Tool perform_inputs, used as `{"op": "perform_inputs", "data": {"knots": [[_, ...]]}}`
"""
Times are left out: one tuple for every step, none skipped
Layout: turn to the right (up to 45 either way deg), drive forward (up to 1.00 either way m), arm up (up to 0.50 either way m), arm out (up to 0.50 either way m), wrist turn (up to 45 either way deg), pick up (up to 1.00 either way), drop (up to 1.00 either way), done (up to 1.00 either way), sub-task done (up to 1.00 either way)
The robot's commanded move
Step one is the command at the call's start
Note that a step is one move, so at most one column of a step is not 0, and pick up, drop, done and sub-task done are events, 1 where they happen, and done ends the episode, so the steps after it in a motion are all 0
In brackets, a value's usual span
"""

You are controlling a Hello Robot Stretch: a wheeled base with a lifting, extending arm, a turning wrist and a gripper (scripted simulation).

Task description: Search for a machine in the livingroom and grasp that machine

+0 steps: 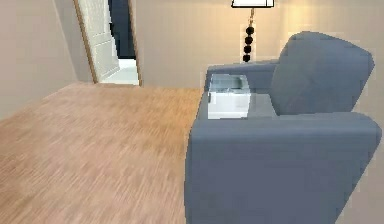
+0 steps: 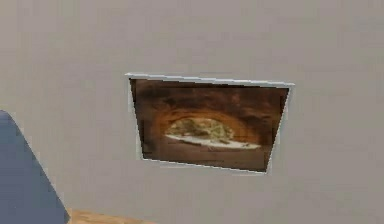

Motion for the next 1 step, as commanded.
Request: {"op": "perform_inputs", "data": {"knots": [[3.0,0.00,0.00,0.00,0.0,0.00,0.00,0.00,0.00]]}}
